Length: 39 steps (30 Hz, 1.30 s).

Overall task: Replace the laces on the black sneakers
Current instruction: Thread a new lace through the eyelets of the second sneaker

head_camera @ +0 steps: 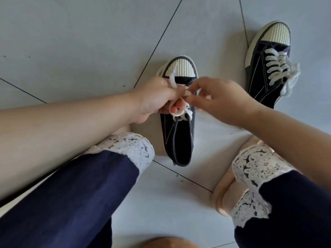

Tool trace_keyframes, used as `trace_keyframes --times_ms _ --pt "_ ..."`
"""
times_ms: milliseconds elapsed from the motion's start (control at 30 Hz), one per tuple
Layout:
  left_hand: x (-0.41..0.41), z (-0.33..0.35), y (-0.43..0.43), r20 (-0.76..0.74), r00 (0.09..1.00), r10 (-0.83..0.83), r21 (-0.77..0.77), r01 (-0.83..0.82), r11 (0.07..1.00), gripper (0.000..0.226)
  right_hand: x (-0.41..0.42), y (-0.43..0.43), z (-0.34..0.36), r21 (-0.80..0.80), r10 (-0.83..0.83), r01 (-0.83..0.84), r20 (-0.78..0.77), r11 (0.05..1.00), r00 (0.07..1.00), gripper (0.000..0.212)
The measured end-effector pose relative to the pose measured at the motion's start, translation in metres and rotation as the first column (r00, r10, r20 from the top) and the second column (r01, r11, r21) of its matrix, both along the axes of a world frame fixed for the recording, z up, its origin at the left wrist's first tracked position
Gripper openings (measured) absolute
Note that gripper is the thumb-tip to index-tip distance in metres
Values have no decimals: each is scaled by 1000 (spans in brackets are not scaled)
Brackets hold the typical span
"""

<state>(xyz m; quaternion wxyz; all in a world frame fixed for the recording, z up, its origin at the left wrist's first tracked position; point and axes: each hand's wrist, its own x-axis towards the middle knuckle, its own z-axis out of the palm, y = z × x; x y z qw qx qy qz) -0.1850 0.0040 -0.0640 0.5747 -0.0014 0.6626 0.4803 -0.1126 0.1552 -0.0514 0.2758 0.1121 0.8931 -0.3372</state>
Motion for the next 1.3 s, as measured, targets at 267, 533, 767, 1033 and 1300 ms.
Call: trace_keyframes --times_ms 267,533,767,1033,1300 --pt "-3 1 0 96 995 -6 -2 6 1000 18 4 -2 3 -97 -33 20 -136 995 990 33" --pt "-4 -3 -5 186 982 36 -25 -31 999 11 3 22 11 -132 -89 66 -173 989 981 5" --pt "-4 -3 -8 137 989 63 -4 -63 998 17 8 34 38 -510 143 -58 130 858 981 18" --pt "4 -1 -9 -862 421 -282 -49 484 874 13 13 12 11 -228 -21 67 200 971 979 13" --pt "8 -7 -4 -938 266 -221 -83 449 890 6 3 -9 -10 -403 -273 351 239 845 932 24"
